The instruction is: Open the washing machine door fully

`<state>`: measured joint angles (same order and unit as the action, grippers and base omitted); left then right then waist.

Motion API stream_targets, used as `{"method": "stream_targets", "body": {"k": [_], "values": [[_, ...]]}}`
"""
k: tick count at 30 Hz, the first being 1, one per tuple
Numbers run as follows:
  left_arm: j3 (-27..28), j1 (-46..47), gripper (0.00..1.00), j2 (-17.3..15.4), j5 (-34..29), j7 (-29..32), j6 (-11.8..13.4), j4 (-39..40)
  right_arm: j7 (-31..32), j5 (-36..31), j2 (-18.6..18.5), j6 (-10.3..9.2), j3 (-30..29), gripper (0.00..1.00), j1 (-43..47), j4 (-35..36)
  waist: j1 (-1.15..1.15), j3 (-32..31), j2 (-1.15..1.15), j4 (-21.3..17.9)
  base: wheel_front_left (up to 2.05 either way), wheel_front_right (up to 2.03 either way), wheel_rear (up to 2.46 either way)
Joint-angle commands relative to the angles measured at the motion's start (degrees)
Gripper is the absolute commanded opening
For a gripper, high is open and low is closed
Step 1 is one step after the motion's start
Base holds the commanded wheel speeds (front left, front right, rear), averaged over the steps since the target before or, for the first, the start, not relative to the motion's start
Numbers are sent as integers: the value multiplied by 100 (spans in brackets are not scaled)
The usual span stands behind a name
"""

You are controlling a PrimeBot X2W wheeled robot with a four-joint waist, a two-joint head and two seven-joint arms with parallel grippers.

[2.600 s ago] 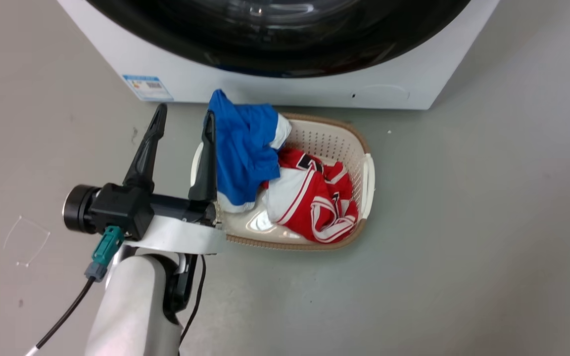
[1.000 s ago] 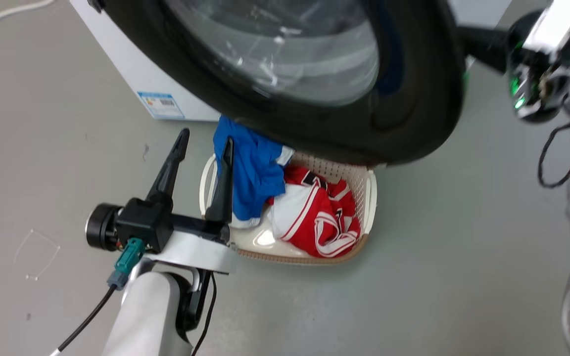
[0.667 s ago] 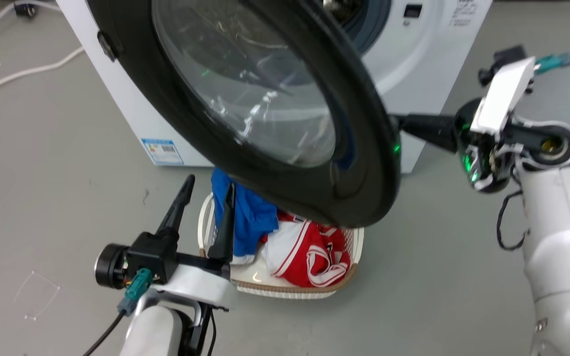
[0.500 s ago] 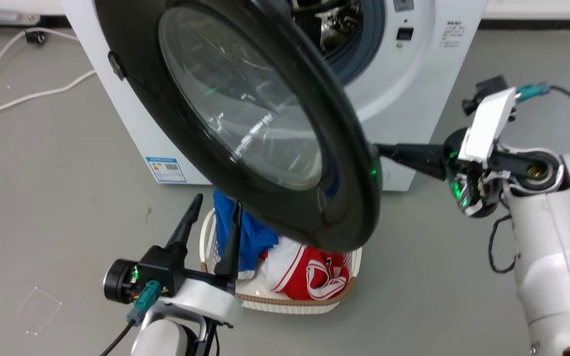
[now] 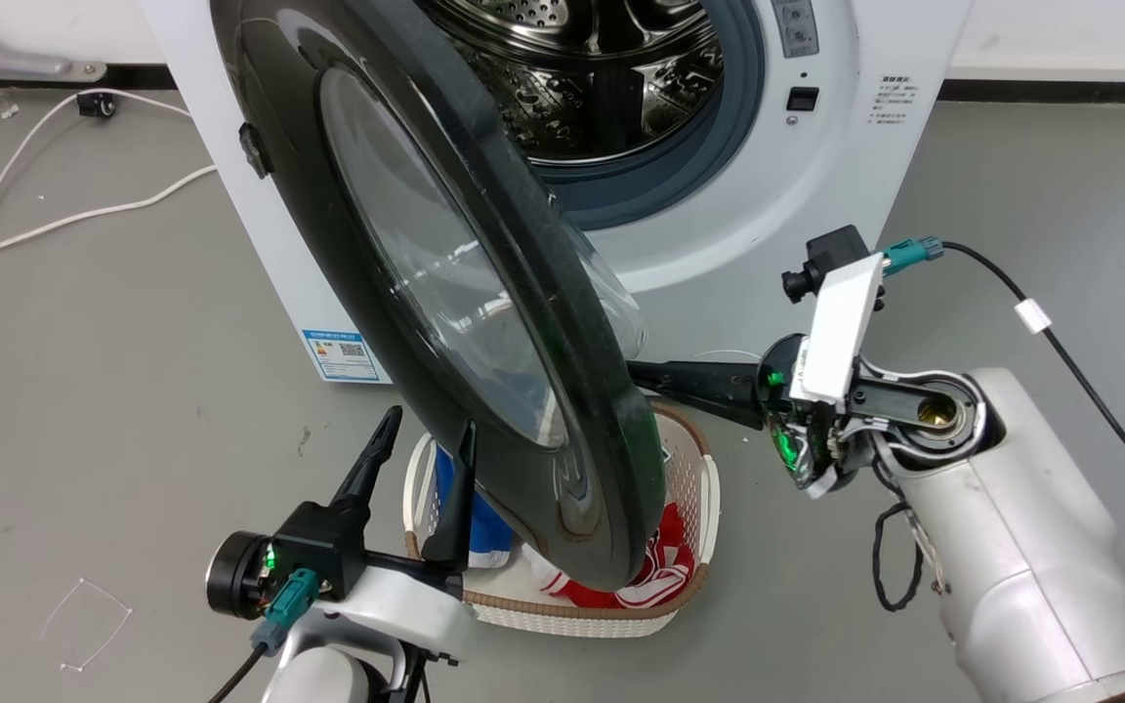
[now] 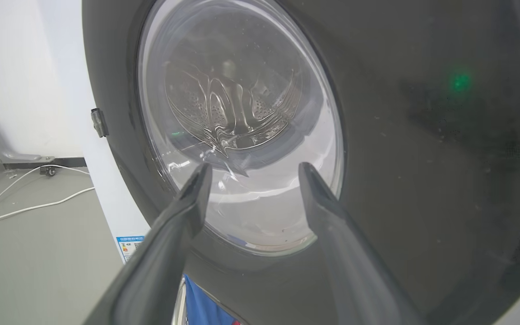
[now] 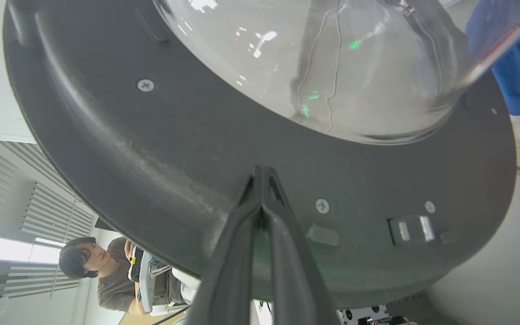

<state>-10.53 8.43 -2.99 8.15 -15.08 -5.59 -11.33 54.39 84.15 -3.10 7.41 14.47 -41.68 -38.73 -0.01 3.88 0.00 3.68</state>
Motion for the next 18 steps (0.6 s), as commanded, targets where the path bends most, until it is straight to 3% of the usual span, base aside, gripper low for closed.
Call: {"method": "stream_targets", "body": {"k": [1, 7, 18], "values": [[35, 5, 100, -2, 0, -14, -22, 7, -158, 100, 39, 14, 111, 0, 128, 110, 1, 29, 0, -3, 0, 0, 0], [100, 63, 100, 1, 53, -13, -21, 7, -1478, -46, 21, 14, 24, 0, 365, 688, 1, 71, 0, -49, 0, 0, 0], [321, -20, 100, -20, 140, -14, -10, -84, -4148, -707, -284, 14, -941, 0, 1560, 2239, 1, 2, 0, -256, 0, 0, 0]]}}
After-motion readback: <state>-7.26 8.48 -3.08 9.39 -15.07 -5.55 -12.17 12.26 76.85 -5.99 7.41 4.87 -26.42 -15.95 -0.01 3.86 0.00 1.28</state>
